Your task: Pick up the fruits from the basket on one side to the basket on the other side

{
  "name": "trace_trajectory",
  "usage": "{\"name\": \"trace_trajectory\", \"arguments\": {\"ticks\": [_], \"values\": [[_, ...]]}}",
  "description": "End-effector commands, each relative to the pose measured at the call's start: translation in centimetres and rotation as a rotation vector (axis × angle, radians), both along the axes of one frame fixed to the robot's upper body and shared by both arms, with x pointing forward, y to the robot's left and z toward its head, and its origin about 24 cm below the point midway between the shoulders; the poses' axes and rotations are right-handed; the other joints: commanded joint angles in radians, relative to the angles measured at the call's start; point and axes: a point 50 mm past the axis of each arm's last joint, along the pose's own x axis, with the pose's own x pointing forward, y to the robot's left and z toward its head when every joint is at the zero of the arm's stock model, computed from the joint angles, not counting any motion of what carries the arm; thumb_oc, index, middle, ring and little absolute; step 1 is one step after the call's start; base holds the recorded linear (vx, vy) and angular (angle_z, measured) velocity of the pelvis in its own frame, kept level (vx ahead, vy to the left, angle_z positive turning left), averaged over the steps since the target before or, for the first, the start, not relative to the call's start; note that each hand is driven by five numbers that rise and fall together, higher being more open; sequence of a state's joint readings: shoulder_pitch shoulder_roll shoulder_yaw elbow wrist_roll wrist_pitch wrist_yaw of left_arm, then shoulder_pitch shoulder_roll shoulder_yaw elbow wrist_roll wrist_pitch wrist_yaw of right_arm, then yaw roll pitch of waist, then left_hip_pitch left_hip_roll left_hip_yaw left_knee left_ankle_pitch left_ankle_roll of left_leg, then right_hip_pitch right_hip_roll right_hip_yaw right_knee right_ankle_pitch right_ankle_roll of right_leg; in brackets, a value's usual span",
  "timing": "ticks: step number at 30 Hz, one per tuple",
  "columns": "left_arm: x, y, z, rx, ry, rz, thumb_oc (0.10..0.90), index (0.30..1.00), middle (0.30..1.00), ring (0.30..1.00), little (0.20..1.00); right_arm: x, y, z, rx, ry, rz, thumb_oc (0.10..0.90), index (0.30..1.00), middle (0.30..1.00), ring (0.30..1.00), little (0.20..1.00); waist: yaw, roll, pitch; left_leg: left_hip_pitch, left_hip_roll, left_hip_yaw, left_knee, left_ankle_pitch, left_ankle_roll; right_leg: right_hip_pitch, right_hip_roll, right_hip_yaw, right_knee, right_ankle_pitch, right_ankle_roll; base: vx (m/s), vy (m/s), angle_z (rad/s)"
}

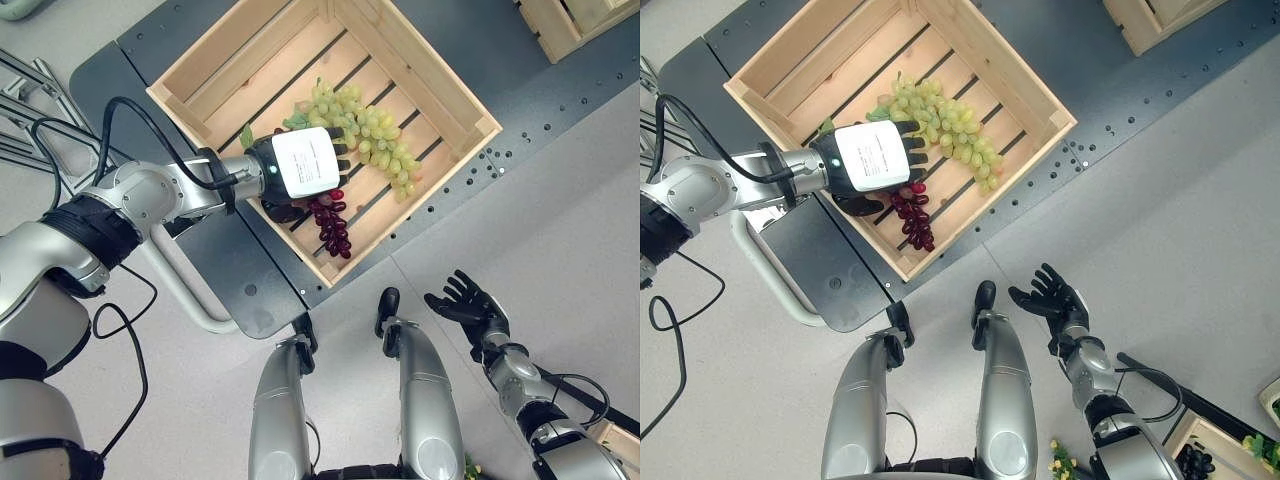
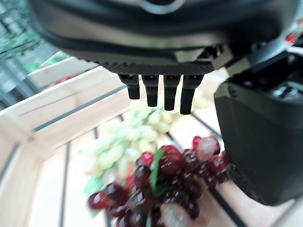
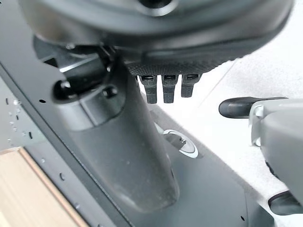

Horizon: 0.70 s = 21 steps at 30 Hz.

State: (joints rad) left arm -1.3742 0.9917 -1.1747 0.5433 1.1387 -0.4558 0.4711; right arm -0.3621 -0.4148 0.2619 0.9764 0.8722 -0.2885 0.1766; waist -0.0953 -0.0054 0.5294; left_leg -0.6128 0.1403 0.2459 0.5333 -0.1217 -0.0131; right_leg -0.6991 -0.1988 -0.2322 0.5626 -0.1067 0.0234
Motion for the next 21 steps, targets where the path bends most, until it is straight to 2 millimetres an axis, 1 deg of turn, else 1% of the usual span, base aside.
{"name": "trace_trajectory", "arguments": {"ticks": [1,5,11,12,13,15,21], "values": [[-0.8,-0.9,4.5,-0.044,-0.132,-0.135,0.800,0.900,0.900,0.900,0.900,0.7,-0.7,2.0,-0.024,-0.131,0.011,0.800,0.900,0.900,0.900,0.900,-0.011,0.007,-0.009,0.014,0.003,0.050,-0.012,-0.049,-0.008,0.032,0.031,0.013,-0.033,-0.008,0.050,0.01,0.032,-0.03],[-0.6,-1.0,3.4,-0.015,-0.067,-0.102,0.800,0.900,0.900,0.900,0.900,0.9,-0.7,2.2,-0.030,-0.133,0.013,0.800,0.900,0.900,0.900,0.900,-0.016,0.009,-0.009,0.000,0.005,0.054,-0.008,-0.051,-0.009,0.020,0.031,0.017,-0.038,-0.006,0.050,0.00,0.000,0.00],[0.1,-1.1,2.9,0.009,-0.007,0.008,0.800,0.900,0.900,0.900,0.900,1.5,-0.5,2.7,-0.020,-0.151,0.019,0.800,0.900,0.900,0.900,0.900,-0.021,0.005,-0.009,-0.031,0.010,0.057,0.001,-0.048,-0.011,-0.006,0.030,0.020,-0.042,0.003,0.053,-0.01,-0.002,-0.02],[0.1,-1.0,3.2,0.009,-0.010,0.027,0.800,0.900,0.900,0.900,0.900,1.9,-0.5,3.2,-0.017,-0.169,0.020,0.800,0.900,0.900,0.900,0.900,-0.022,0.004,-0.009,-0.056,0.012,0.068,-0.001,-0.031,-0.001,-0.032,0.029,0.017,-0.049,0.020,0.041,-0.06,-0.012,-0.06],[0.4,-1.0,3.0,0.004,0.011,0.076,0.800,0.900,0.900,0.900,0.900,2.1,-0.4,3.5,-0.007,-0.181,0.021,0.800,0.900,0.900,0.900,0.900,-0.023,0.003,-0.009,-0.065,0.011,0.069,-0.002,-0.030,-0.002,-0.040,0.031,0.019,-0.055,0.023,0.042,-0.05,-0.015,-0.05],[0.6,-1.1,2.8,-0.001,0.027,0.113,0.800,0.900,0.900,0.900,0.900,2.3,-0.3,3.7,0.003,-0.191,0.022,0.800,0.900,0.900,0.900,0.900,-0.025,0.001,-0.009,-0.072,0.011,0.071,-0.004,-0.029,-0.002,-0.046,0.032,0.019,-0.059,0.025,0.043,-0.01,0.003,-0.05],[1.1,-1.5,2.8,-0.035,0.039,0.163,0.800,0.900,0.900,0.900,0.900,2.8,0.3,4.4,0.035,-0.223,0.028,0.800,0.900,0.900,0.900,0.900,-0.031,-0.005,-0.009,-0.107,0.012,0.071,-0.001,-0.025,-0.005,-0.077,0.035,0.024,-0.068,0.035,0.045,0.00,0.001,-0.02]]}}
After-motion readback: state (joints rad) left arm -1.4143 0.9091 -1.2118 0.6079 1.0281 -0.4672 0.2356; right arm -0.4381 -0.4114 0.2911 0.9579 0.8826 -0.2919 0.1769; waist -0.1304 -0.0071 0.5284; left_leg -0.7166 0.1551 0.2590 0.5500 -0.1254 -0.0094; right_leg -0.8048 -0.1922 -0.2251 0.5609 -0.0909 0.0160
